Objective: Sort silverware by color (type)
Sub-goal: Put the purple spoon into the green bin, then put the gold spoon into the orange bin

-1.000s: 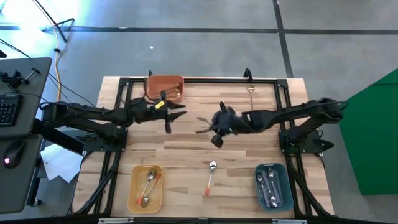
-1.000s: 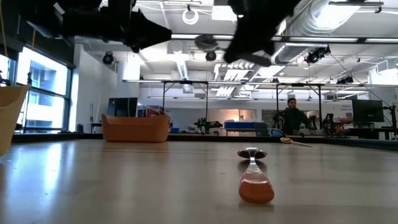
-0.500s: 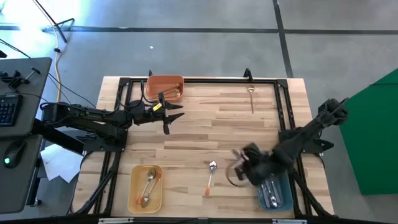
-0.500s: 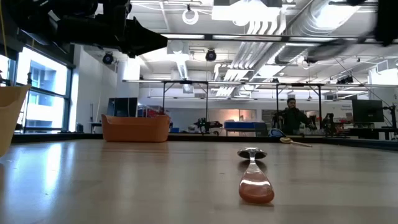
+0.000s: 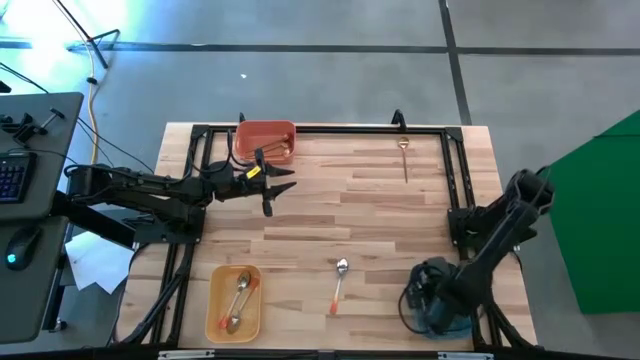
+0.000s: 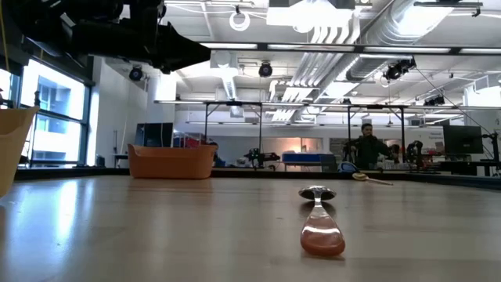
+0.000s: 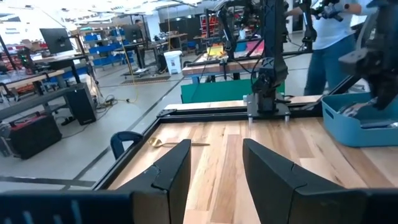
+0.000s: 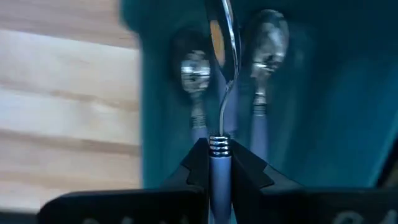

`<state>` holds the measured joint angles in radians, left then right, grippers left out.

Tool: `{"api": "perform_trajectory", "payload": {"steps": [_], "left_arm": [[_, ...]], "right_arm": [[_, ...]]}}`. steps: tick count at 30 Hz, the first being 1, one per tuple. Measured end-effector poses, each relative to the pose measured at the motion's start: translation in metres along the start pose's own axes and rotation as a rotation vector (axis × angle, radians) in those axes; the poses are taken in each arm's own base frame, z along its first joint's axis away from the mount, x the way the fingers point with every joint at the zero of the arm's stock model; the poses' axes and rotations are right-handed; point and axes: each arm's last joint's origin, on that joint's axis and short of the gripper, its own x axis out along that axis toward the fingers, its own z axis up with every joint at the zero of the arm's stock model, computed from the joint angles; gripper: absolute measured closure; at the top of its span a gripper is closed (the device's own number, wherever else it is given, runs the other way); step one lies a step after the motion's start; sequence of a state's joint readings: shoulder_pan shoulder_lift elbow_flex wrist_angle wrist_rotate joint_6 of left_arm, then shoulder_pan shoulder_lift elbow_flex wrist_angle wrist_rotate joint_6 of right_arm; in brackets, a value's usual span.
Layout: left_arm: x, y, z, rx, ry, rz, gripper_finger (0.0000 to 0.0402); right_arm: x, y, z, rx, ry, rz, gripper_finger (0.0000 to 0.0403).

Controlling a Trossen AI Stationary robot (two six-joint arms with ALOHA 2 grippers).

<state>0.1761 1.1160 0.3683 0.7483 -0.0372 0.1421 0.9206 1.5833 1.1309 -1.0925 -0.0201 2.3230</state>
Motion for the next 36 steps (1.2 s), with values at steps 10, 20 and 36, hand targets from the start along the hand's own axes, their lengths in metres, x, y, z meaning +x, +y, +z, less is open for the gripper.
{"api": "perform_trajectory", "payload": {"steps": [10,20,36], "left_arm": [[0.0,-0.001,-0.003,-0.011,0.026,-0.011,0.0268],[0.0,-0.001,-0.003,-0.001,0.025,-0.016,0.0268],[0.0,-0.002,-0.003,-0.026,0.022,-0.06,0.0268]], "right_arm": [[0.013,-0.001,-0.003,0.026,0.02,-0.143,0.0382],[0.021,0.002,-0.004,-0.021,-0.001,-0.168,0.0359],[0.01,0.001,-0.003,-0.232,0.139,-0.199,0.0287]]}}
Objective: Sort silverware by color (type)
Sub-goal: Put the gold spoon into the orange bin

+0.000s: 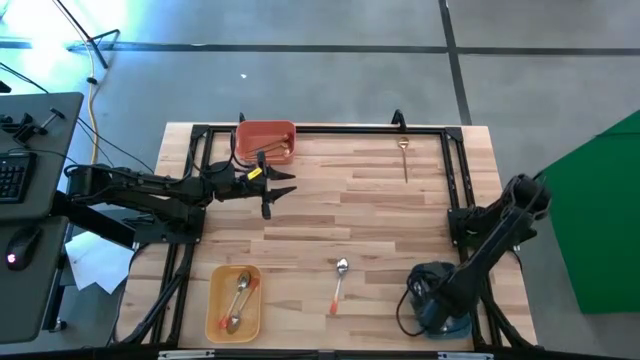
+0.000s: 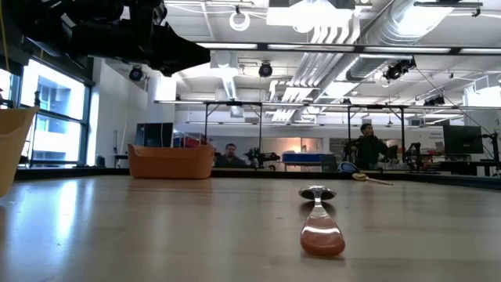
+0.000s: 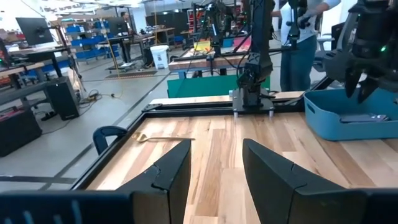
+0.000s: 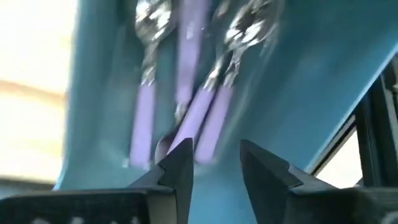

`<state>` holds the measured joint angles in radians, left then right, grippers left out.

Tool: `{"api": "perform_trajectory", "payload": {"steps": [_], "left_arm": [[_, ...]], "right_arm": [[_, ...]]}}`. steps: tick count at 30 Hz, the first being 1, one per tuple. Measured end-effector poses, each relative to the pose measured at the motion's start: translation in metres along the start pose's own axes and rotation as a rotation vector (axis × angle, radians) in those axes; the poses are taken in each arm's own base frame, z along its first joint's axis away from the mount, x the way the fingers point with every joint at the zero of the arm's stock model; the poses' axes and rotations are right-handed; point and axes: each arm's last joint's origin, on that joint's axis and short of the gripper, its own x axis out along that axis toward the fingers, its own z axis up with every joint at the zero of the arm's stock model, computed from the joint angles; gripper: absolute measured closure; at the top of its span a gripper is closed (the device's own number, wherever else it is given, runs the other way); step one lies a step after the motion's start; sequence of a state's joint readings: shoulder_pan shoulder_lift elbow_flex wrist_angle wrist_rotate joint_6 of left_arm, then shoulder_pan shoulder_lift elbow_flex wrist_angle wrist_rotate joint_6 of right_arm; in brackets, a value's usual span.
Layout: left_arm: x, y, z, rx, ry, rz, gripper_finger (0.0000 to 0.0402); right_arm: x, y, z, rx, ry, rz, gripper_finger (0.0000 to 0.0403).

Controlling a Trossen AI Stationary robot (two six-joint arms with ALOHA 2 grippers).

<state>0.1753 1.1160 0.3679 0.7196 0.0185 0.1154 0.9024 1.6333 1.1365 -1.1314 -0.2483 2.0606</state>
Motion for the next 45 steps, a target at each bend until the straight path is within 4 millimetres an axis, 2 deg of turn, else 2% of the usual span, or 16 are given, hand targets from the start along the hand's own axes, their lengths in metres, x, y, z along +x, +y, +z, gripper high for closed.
{"api": "perform_trajectory", "payload": {"steps": [4,8,10,13,17,21,26,31,34,37,41,45], "left_arm": [[0.0,0.0,0.0,0.0,0.001,0.0,0.0268],[0.0,0.0,0.0,0.008,0.004,-0.001,0.0268],[0.0,0.0,-0.001,0.008,0.01,-0.002,0.0268],[0.0,0.0,-0.002,0.009,0.02,-0.003,0.0268],[0.0,0.0,-0.002,0.008,0.02,-0.003,0.0268],[0.0,0.0,-0.003,0.001,0.026,-0.004,0.0268],[0.0,0.0,-0.004,0.0,0.041,-0.006,0.0268],[0.0,-0.001,-0.005,0.0,0.047,-0.007,0.0268],[0.0,-0.001,-0.006,0.0,0.056,-0.008,0.0268],[0.0,-0.001,-0.007,0.0,0.069,-0.009,0.0268],[0.0,-0.001,-0.008,0.0,0.077,-0.01,0.0268],[0.0,-0.001,-0.008,-0.001,0.078,-0.01,0.0268]], "right_arm": [[-0.021,-0.003,-0.004,-0.096,0.008,0.067,0.031],[-0.038,-0.014,0.006,-0.173,-0.088,0.09,0.0358],[-0.047,-0.017,0.013,-0.27,-0.17,0.141,0.0388],[-0.061,-0.02,0.031,-0.389,-0.368,0.212,0.0394],[-0.083,-0.022,0.061,-0.489,-0.623,0.248,0.0399],[-0.1,-0.023,0.101,-0.479,-0.791,0.182,0.0399],[-0.112,-0.026,0.157,-0.456,-0.845,0.038,0.0402],[-0.123,-0.027,0.21,-0.429,-0.902,0.016,0.0402],[-0.117,-0.028,0.237,-0.427,-0.955,0.022,0.0402],[-0.099,-0.033,0.26,-0.374,-0.984,0.023,0.0403],[-0.068,-0.049,0.276,-0.294,-1.035,0.065,0.0403],[-0.04,-0.073,0.287,-0.18,-1.045,0.145,0.0403]]}}
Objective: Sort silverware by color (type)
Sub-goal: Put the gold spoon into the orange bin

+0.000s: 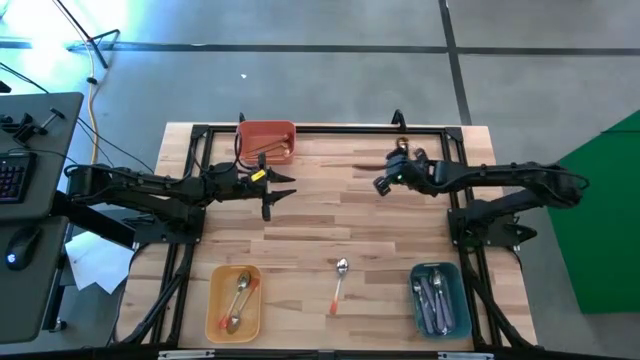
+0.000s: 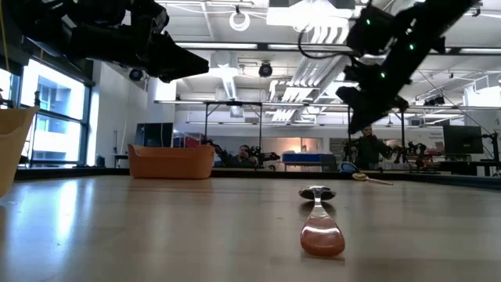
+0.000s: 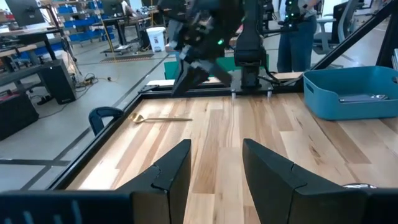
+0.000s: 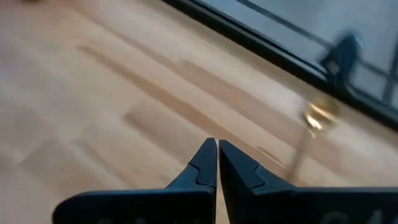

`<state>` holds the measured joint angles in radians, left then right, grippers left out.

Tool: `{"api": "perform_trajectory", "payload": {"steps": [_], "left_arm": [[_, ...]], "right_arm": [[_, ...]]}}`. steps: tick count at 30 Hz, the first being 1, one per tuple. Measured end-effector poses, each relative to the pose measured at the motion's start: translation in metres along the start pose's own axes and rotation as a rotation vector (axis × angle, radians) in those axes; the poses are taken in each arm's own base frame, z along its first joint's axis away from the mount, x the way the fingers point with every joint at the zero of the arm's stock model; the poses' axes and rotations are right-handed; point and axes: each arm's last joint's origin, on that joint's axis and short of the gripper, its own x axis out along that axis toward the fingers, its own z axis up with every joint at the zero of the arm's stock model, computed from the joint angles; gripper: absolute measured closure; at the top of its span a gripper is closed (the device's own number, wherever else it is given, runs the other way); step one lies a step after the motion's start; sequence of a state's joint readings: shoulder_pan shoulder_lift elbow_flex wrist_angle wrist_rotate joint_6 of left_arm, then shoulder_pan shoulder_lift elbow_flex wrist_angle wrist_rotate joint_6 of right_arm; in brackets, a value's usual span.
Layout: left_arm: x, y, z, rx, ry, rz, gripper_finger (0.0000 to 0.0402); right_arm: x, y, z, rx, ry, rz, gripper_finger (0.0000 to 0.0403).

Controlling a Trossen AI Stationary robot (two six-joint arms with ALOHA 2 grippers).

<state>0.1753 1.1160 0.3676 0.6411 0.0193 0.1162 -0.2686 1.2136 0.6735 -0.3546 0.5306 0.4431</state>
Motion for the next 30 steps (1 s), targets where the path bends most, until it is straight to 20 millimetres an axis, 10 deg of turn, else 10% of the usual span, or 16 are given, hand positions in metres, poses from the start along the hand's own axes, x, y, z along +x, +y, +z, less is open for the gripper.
{"api": "perform_trajectory", "payload": {"steps": [8,20,30], "left_arm": [[0.0,0.0,0.0,0.0,0.0,0.0,0.0268],[0.0,0.0,-0.002,-0.001,0.017,-0.001,0.0268],[0.0,0.0,-0.002,-0.001,0.017,-0.001,0.0268]], "right_arm": [[0.03,-0.05,-0.018,0.244,0.097,-0.18,0.0389],[0.074,-0.065,-0.032,0.342,0.251,-0.271,0.0246],[0.101,-0.065,-0.041,0.38,0.287,-0.273,0.0284]]}}
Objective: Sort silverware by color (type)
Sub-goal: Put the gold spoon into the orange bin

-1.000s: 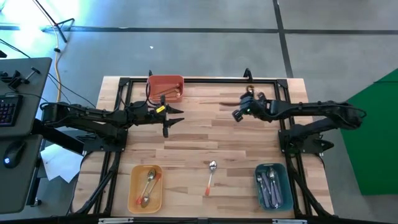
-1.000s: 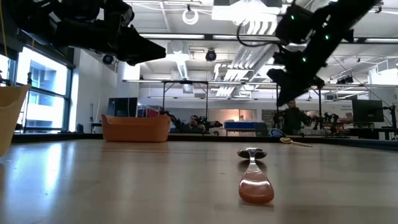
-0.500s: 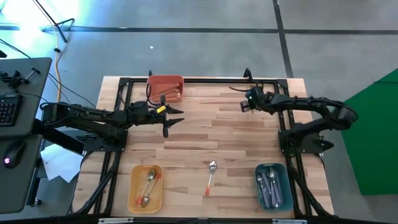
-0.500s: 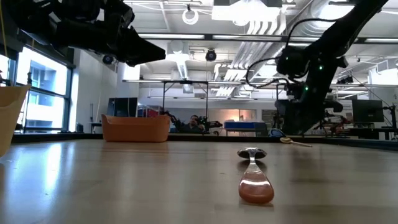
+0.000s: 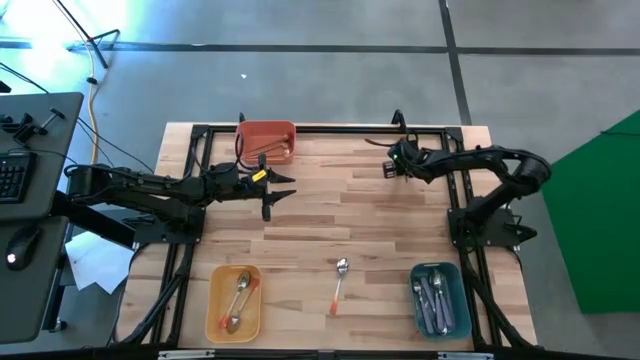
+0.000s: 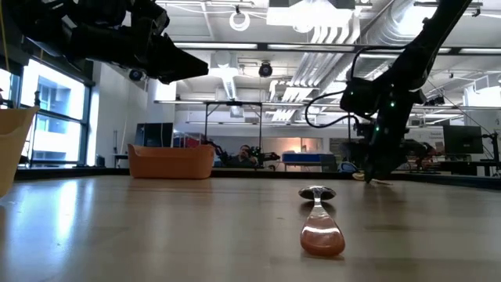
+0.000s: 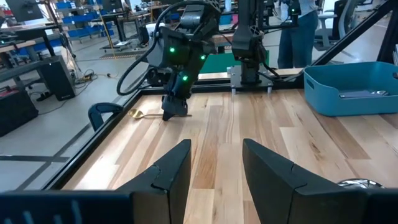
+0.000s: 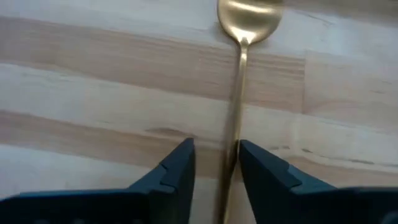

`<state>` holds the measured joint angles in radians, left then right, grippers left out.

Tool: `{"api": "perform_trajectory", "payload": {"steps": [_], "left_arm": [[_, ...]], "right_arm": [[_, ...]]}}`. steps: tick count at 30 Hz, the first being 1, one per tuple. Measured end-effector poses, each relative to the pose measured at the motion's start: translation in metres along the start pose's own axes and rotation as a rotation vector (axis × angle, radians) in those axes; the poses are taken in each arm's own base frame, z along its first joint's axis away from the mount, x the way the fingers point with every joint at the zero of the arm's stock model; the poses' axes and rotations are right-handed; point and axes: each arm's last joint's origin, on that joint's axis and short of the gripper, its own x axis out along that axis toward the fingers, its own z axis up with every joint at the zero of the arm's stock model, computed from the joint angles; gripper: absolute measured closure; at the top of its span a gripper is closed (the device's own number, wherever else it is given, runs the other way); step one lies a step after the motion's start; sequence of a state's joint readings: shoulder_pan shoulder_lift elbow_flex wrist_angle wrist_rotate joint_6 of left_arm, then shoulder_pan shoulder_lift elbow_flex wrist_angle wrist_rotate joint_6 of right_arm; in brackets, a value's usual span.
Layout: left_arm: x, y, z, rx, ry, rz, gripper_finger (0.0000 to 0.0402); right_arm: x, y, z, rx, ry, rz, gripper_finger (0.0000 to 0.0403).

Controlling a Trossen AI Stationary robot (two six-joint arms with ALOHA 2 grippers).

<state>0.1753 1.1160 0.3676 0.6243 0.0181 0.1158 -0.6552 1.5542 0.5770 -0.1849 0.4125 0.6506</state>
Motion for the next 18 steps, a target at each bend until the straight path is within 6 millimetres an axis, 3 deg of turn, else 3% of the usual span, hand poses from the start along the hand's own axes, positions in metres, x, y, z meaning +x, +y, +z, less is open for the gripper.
{"api": "perform_trajectory", "payload": {"steps": [8,14,18], "left_arm": [[0.0,0.0,0.0,-0.011,0.0,0.0,0.0268],[0.0,0.0,0.0,-0.032,0.0,0.004,0.0268],[0.0,0.0,0.0,-0.037,0.0,0.0,0.0268]], "right_arm": [[0.001,0.004,-0.003,-0.046,0.012,0.019,0.0391],[-0.014,0.017,-0.01,-0.118,-0.023,0.09,0.0396],[-0.029,0.036,-0.014,-0.148,-0.114,0.207,0.0398]]}}
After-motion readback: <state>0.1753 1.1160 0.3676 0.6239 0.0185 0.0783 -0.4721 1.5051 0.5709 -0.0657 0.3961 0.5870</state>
